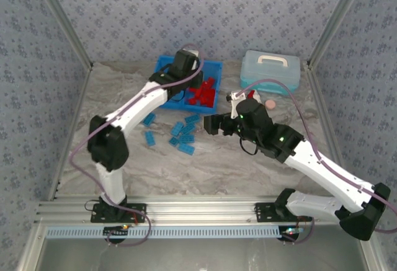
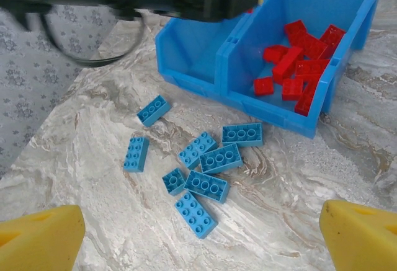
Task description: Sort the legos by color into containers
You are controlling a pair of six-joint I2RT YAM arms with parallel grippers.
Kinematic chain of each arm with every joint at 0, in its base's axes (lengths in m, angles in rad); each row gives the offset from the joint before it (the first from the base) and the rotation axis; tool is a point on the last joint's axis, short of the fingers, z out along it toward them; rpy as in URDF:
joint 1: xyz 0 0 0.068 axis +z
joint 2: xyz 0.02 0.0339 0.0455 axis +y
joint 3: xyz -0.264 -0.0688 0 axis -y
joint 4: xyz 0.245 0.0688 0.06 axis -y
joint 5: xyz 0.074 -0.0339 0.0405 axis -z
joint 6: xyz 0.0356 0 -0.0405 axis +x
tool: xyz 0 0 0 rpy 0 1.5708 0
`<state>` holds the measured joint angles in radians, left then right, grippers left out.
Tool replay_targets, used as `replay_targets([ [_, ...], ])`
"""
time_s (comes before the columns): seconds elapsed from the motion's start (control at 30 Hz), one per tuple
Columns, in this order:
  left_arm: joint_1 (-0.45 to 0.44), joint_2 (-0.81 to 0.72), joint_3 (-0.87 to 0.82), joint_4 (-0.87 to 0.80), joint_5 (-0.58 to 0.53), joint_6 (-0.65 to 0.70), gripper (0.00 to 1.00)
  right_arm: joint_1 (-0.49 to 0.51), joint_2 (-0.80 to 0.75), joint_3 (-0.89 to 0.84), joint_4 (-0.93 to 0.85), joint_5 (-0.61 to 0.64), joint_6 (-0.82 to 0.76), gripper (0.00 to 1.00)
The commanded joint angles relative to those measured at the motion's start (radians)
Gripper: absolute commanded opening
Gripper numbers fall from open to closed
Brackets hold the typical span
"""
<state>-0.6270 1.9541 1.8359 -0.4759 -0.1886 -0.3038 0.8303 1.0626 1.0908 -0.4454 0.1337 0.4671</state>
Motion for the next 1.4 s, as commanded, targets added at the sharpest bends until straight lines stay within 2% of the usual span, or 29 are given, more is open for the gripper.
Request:
replay_targets([
  [0.0, -0.020, 0.123, 0.190, -0.166, -0.103, 0.028, 0.33, 0.008, -0.029, -0.017, -0.026, 0.037, 0.014, 1.00],
  [0.3, -0.049, 0.420, 0.495, -0.346, -0.260, 0.062, 0.33, 0.006, -0.044, -0.018, -0.041, 0.047, 0.000, 1.00],
  [0.67, -0.050, 0.459, 0.416, -0.335, -0.258, 0.021, 0.33, 0.003, -0.050, -0.019, -0.044, 0.056, -0.010, 1.00],
  [0.77, -0.050, 0.458, 0.408, -0.335, -0.252, 0.020, 0.36, 0.003, -0.049, -0.020, -0.045, 0.053, -0.009, 1.00],
  [1.03, -0.050, 0.401, 0.410, -0.336, -0.237, 0.020, 0.54, 0.004, -0.049, -0.015, -0.050, 0.052, -0.004, 1.00],
  [1.2, -0.050, 0.297, 0.383, -0.329, -0.204, 0.017, 0.57, 0.003, -0.052, -0.012, -0.052, 0.061, -0.004, 1.00],
  [1.37, -0.050, 0.092, 0.250, -0.283, -0.153, 0.018, 0.59, 0.003, -0.049, -0.014, -0.058, 0.087, -0.009, 1.00],
])
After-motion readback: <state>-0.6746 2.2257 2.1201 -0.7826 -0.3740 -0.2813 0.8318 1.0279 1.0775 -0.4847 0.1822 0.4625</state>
